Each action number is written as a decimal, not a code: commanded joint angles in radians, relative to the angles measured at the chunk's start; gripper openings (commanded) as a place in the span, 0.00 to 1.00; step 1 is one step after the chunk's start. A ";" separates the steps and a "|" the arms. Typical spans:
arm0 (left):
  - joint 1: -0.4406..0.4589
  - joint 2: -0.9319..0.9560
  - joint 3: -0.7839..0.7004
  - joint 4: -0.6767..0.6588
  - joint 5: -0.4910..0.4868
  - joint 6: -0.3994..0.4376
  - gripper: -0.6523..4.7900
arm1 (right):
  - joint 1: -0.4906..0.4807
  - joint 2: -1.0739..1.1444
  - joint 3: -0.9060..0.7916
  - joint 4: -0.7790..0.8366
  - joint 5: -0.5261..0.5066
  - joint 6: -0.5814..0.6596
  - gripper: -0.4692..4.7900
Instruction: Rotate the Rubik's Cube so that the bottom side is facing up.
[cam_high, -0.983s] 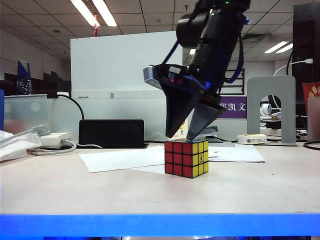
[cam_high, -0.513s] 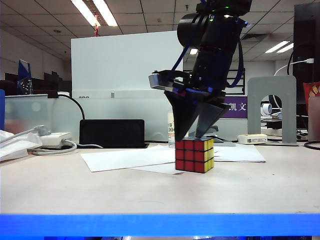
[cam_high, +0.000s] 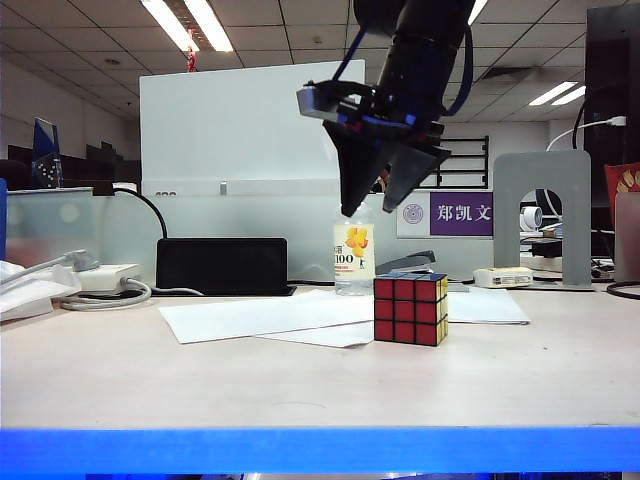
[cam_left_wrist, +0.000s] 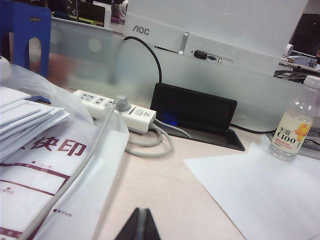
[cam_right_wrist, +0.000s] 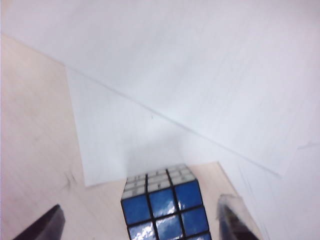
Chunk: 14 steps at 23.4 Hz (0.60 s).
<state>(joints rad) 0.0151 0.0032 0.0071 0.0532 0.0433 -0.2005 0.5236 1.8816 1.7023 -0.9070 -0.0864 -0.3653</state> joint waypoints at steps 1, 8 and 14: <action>0.000 -0.002 0.001 0.006 0.006 -0.002 0.11 | -0.013 0.002 -0.005 -0.017 -0.013 -0.026 0.85; 0.000 -0.002 0.001 0.003 0.006 -0.002 0.11 | -0.102 0.017 -0.017 -0.079 -0.076 -0.035 0.85; 0.000 -0.002 0.001 -0.016 0.006 -0.002 0.11 | -0.167 0.031 -0.024 -0.106 -0.219 -0.067 0.95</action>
<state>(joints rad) 0.0151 0.0029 0.0071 0.0414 0.0433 -0.2005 0.3550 1.9141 1.6756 -1.0126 -0.2478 -0.4026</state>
